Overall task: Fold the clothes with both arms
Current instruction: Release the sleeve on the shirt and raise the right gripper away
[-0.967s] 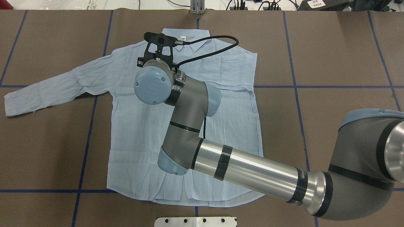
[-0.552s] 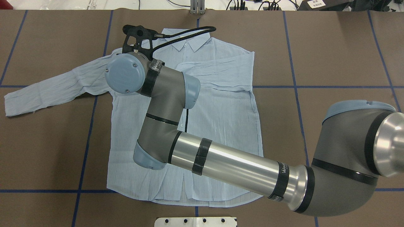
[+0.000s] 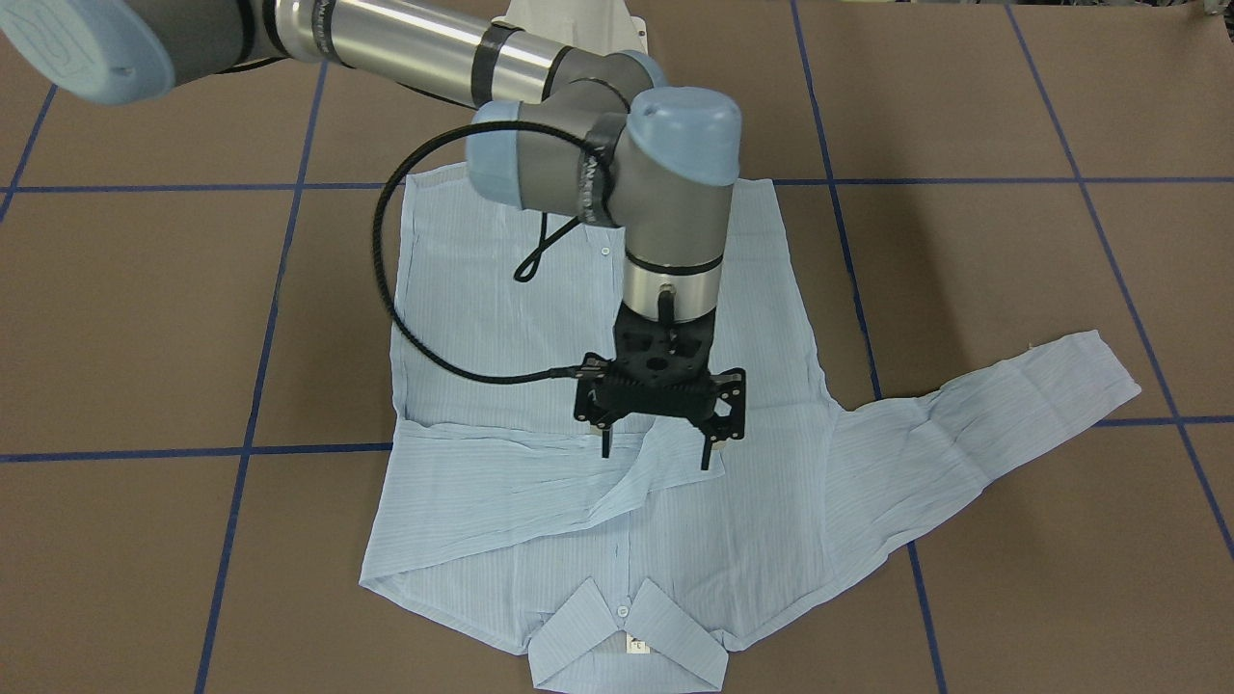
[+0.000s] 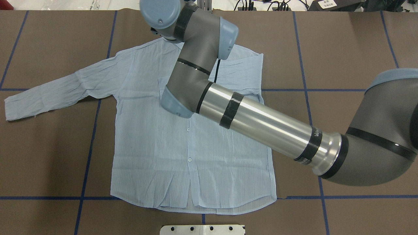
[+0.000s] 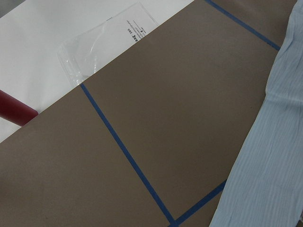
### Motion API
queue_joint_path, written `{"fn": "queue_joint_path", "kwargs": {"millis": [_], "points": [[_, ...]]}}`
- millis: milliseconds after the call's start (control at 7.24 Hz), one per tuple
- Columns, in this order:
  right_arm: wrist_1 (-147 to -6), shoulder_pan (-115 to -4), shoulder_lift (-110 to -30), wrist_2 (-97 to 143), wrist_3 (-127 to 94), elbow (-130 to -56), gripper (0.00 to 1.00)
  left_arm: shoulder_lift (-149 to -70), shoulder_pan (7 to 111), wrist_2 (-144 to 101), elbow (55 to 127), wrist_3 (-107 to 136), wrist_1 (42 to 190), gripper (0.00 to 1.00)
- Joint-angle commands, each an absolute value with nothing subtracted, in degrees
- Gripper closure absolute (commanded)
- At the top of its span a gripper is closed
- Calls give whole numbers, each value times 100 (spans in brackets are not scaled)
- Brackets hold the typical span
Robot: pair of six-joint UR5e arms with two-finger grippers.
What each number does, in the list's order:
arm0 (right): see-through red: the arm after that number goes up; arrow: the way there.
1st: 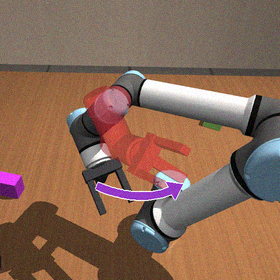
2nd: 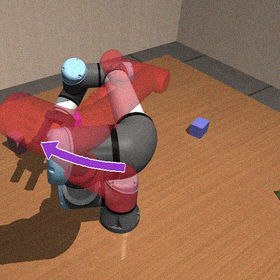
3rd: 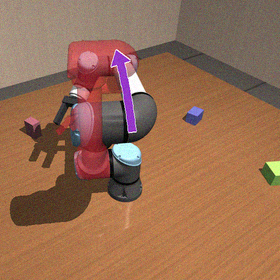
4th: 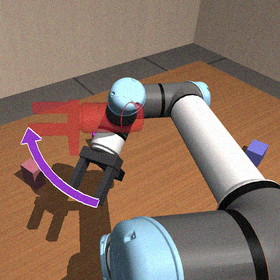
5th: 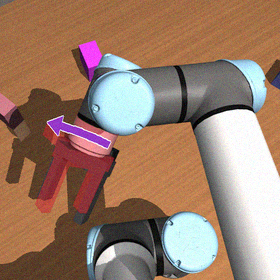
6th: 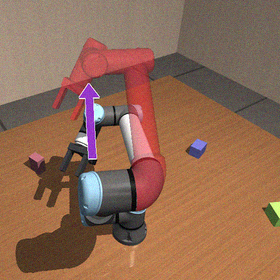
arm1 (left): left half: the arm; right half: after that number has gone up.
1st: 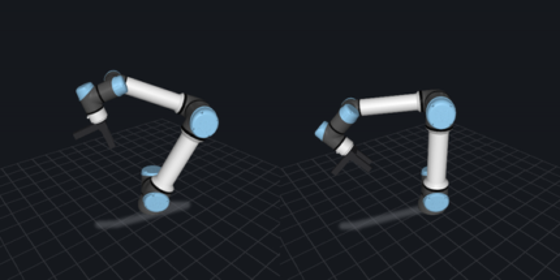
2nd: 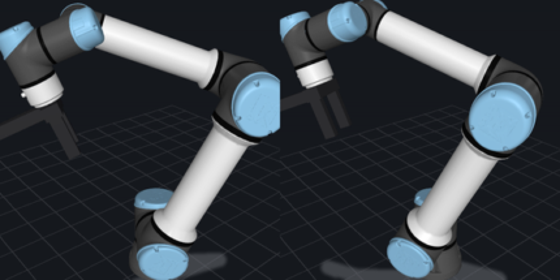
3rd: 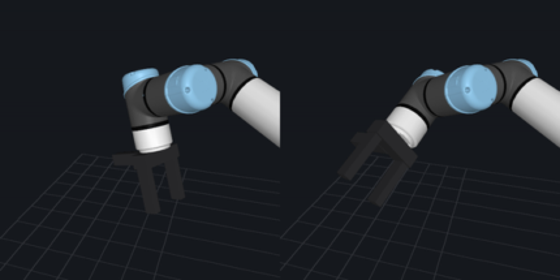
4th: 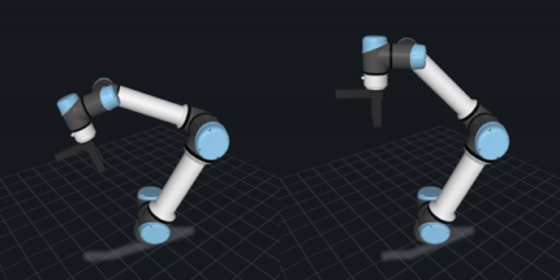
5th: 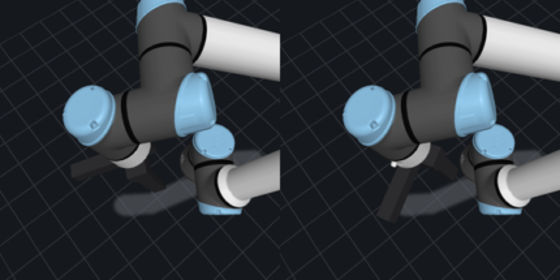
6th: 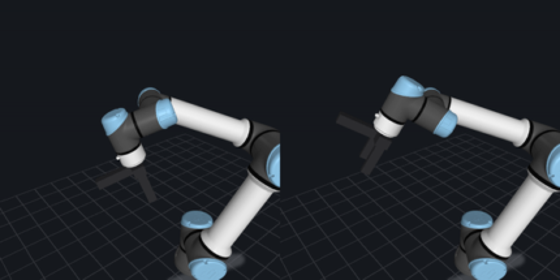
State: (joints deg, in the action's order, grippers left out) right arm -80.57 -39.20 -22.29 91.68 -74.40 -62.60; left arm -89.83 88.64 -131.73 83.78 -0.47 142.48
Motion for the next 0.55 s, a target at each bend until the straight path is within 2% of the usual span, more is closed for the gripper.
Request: {"fn": "queue_joint_path", "kwargs": {"millis": [0, 276, 414], "points": [[-8086, -4821, -3544, 10497, -5967, -7455, 0, -8808, 8545, -13131, 7938, 1812, 15421, 0], [-8042, -5760, -4976, 11570, -4411, -8468, 0, -8466, 7957, -12870, 7919, 3366, 16325, 0], [-7998, -6122, -5584, 11967, -3551, -8725, 0, -8307, 7441, -12267, 7919, 4062, 16748, 0]]}}
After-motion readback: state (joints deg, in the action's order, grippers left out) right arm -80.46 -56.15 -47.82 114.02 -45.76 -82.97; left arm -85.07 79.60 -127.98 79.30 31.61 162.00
